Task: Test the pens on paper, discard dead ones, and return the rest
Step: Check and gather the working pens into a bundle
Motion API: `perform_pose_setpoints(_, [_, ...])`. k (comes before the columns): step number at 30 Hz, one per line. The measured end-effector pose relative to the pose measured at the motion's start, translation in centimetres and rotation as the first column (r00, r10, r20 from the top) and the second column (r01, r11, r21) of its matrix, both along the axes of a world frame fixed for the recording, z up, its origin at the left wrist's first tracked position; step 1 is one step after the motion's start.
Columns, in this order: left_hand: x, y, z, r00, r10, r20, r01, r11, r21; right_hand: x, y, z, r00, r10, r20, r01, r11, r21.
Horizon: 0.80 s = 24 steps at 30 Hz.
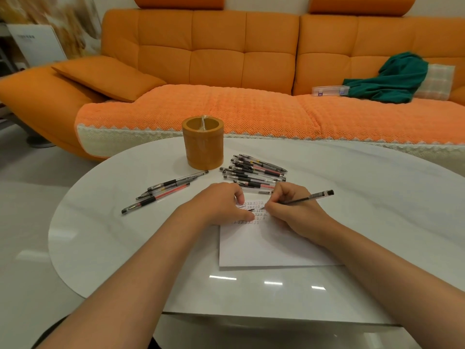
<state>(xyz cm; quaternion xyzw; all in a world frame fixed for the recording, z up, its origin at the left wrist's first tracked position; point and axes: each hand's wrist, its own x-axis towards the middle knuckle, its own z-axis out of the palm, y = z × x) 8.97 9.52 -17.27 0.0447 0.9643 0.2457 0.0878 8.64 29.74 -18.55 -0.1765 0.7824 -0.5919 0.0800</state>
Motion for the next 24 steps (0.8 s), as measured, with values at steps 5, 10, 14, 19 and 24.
perform_pose_setpoints(5, [0.4,-0.3,0.3,0.999,-0.043,-0.019,0.043,0.999,-0.002,-0.2,0.1,0.6,0.997,-0.058,-0.048,0.057,0.998,-0.012])
perform_pose_setpoints(10, [1.0,-0.8,1.2,0.997,-0.057,-0.045,0.06,0.996,0.066,-0.9,1.1,2.4,1.0,0.023,-0.013,-0.023,0.997,-0.073])
perform_pose_setpoints(14, [1.4,-1.0,1.7,0.997,-0.054,-0.045,0.053,0.998,-0.034,-1.2,1.3,3.7,0.964,0.038,0.264,0.025,0.972,-0.232])
perform_pose_setpoints(19, [1.5,-1.0,1.7,0.996,-0.032,-0.084,0.03,0.999,-0.036,-1.3,1.7,3.6,0.985,0.025,0.172,-0.014,0.998,-0.065])
perform_pose_setpoints(24, [1.5,-0.9,1.8,0.987,0.011,-0.158,-0.004,0.999,0.045,-1.7,1.5,2.4,0.971,0.05,-0.235,0.067,0.884,0.463])
